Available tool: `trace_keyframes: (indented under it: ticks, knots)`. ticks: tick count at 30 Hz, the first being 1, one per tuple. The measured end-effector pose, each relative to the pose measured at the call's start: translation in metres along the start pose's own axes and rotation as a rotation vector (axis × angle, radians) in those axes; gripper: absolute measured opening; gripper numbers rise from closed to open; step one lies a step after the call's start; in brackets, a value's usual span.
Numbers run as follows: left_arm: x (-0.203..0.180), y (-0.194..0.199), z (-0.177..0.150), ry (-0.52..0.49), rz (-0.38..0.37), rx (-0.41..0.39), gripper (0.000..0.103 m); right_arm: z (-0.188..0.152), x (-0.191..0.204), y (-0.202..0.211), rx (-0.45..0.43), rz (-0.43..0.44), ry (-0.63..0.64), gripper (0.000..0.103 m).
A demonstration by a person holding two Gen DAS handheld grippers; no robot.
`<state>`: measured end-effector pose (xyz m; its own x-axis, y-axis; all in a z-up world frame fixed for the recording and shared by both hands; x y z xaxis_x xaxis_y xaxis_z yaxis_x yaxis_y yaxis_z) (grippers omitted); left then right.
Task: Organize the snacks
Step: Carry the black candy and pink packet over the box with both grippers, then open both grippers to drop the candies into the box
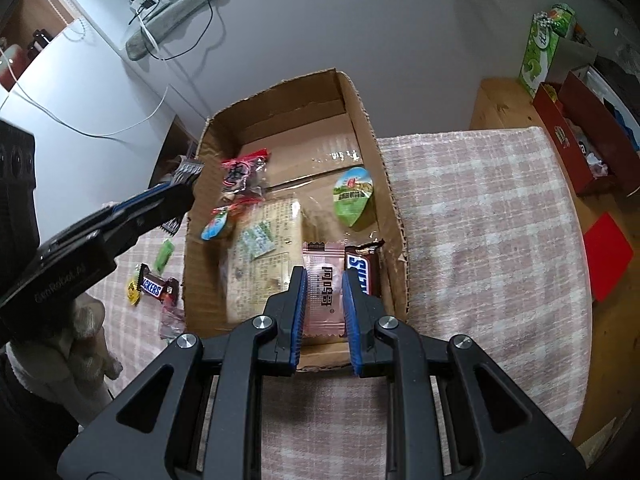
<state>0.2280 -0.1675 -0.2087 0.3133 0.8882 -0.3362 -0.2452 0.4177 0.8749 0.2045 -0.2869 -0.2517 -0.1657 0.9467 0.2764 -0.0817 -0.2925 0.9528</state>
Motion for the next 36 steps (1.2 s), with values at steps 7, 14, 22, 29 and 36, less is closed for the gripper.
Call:
trace_keyframes:
  ticks: [7, 14, 22, 29, 36]
  knots:
    - [-0.005, -0.006, 0.009, -0.022, 0.012, 0.012, 0.023, 0.0, 0.0, -0.001, 0.005, -0.001, 0.004, 0.019]
    - [-0.006, -0.006, 0.007, -0.021, 0.018, 0.015, 0.028, -0.002, 0.005, -0.002, 0.01, -0.014, 0.011, 0.02]
    - [-0.005, 0.0, 0.004, -0.022, 0.03, 0.006, 0.028, -0.006, 0.009, -0.003, 0.006, -0.034, 0.015, 0.044]
    - [-0.005, 0.009, 0.003, -0.024, 0.038, -0.013, 0.028, -0.009, 0.011, 0.003, -0.008, -0.049, 0.022, 0.052]
    - [-0.006, 0.024, -0.001, -0.032, 0.054, -0.043, 0.028, -0.016, 0.017, 0.008, -0.016, -0.047, 0.03, 0.053]
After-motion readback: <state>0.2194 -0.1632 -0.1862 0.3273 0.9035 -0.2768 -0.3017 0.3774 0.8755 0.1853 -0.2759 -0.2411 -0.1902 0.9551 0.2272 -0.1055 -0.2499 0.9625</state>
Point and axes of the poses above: each gripper's, at about its wrist camera, not at the fingertips, and y roughly against the way its jaws point, x to its left, z to its top, the point moved 7 cm from there along -y, roughly the way its jaws point, and after that the axes turned 15 degrees about x, right-handed, at the moved point
